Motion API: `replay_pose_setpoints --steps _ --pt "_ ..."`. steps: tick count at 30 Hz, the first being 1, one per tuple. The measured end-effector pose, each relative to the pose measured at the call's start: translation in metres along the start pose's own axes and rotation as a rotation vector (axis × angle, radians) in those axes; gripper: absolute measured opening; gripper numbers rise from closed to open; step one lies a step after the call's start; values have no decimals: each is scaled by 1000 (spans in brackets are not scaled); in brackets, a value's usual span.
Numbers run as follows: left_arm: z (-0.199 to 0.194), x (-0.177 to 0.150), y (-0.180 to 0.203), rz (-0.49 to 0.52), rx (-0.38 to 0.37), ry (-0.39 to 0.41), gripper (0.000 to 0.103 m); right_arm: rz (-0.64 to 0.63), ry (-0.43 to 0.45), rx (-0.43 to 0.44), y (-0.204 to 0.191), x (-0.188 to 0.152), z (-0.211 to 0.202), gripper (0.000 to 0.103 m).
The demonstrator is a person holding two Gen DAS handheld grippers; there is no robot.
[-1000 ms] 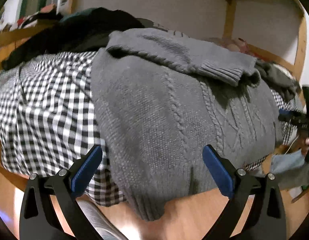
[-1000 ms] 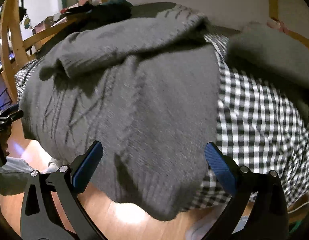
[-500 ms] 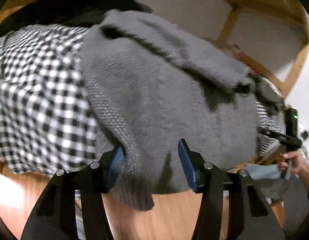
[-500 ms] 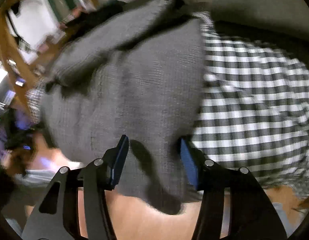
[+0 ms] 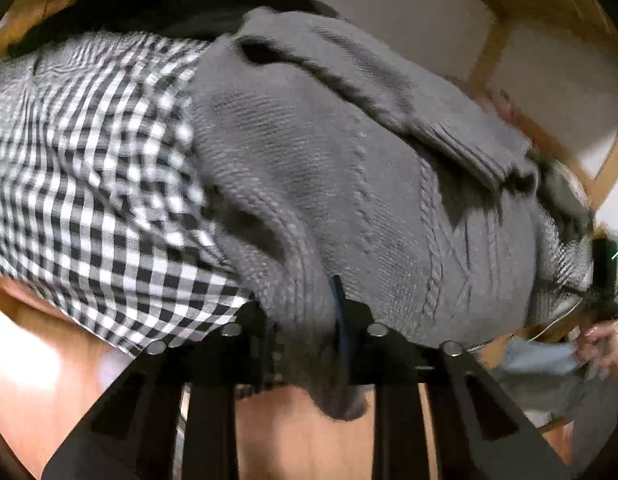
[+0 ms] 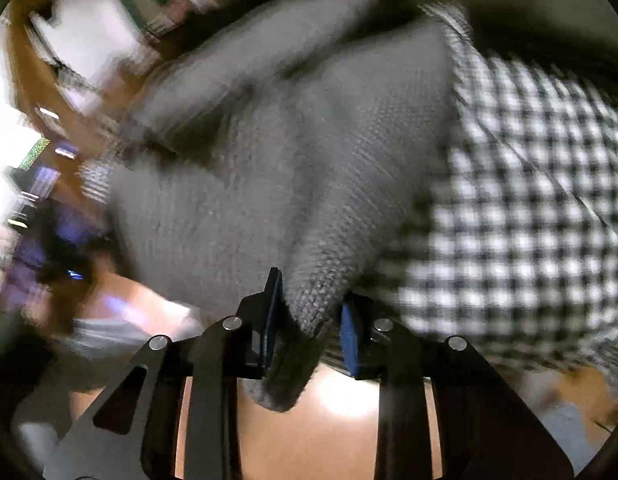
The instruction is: Fold large clothes
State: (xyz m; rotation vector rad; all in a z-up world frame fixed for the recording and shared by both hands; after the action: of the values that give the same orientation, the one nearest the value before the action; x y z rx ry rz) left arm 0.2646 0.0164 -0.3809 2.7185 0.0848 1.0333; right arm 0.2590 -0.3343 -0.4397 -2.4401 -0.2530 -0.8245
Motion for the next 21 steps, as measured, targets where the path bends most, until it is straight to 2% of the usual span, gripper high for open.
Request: replay_pose_setpoints --steps 2,3,4,5,8,10,12,15,17,18,19,21 --pt "7 -5 -7 -46 -19 -39 25 54 25 47 5 -1 1 27" --pt "10 -9 -8 -47 -14 -49 43 94 30 82 6 1 1 28" --pt "11 -11 -6 -40 -13 -50 74 105 31 109 5 1 0 29" --pt "12 -13 -3 -26 -23 -40 82 105 37 147 1 1 0 27" --pt "9 -16 22 81 -15 -12 83 96 73 269 -16 5 -6 23" --pt "5 -16 29 122 0 11 80 102 112 340 -23 11 -12 22" --pt "2 -15 28 118 16 21 71 97 122 328 -23 9 -15 20" --pt "-8 -8 14 57 32 35 69 95 118 324 -20 7 -16 20" --pt "-12 -10 10 20 -9 28 56 97 109 318 -21 11 -10 20" --pt "-12 -11 9 19 -11 16 43 99 99 307 -20 10 -11 20" --pt "-13 -12 4 25 13 10 32 105 87 298 -18 8 -8 20" --pt "-17 -11 -10 12 66 7 21 107 87 296 -24 11 -3 20"
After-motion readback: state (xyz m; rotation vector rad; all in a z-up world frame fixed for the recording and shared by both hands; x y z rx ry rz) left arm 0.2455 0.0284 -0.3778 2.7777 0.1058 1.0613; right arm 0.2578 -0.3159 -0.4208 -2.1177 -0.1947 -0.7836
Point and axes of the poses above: each gripper's, at about its wrist camera, not at the fingertips, and z roughly the way its jaws point, y to its right, x to its top, the point moved 8 cm from there along z, roughly the way its jaws point, and after that the axes turned 10 degrees about x, right-handed, at the moved point
